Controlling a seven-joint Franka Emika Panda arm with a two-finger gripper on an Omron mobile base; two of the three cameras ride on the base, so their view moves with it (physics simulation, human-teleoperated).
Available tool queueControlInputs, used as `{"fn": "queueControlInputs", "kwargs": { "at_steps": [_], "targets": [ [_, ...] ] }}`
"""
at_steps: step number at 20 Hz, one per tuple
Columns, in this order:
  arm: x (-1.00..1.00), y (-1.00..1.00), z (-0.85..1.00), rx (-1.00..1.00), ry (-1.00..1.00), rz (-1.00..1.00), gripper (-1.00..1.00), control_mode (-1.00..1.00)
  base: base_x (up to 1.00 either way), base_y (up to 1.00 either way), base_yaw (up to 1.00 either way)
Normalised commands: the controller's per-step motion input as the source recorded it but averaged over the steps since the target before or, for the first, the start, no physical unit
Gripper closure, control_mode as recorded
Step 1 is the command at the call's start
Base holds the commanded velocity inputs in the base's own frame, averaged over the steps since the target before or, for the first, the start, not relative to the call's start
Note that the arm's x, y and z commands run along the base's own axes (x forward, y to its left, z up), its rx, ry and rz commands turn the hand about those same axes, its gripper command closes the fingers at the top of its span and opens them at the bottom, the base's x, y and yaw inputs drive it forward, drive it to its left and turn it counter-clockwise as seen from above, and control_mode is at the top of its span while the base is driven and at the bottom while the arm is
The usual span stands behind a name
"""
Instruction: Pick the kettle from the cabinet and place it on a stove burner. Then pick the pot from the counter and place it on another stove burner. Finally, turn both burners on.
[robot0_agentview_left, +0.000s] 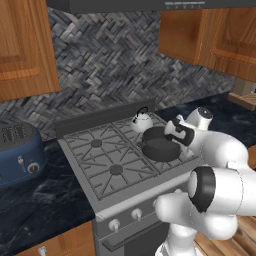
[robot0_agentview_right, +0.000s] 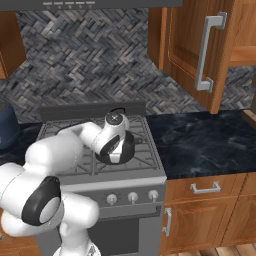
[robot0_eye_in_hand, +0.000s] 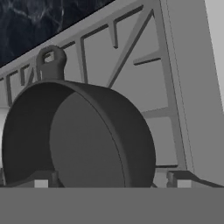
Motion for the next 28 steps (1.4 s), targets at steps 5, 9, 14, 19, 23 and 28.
{"fn": "queueControlInputs", "kwargs": {
  "at_steps": [5, 9, 14, 19, 23, 28],
  "targets": [
    [-0.25, -0.14, 0.22, 0.02, -0.03, 0.00, -1.00, -1.00, 0.00, 0.00, 0.00],
    [-0.35, -0.19, 0.11, 0.05, -0.02, 0.00, -1.00, -1.00, 0.00, 0.00, 0.00],
    [-0.45, -0.14, 0.02, 0.05, -0.05, 0.00, -1.00, -1.00, 0.00, 0.00, 0.00],
    [-0.51, -0.18, 0.00, 0.06, -0.06, 0.00, -1.00, -1.00, 0.00, 0.00, 0.00],
    [-0.48, -0.18, 0.00, 0.05, -0.05, 0.00, -1.00, -1.00, 0.00, 0.00, 0.00],
    [-0.32, -0.16, 0.00, 0.04, -0.02, 0.00, -1.00, -1.00, 0.00, 0.00, 0.00]
  ]
}}
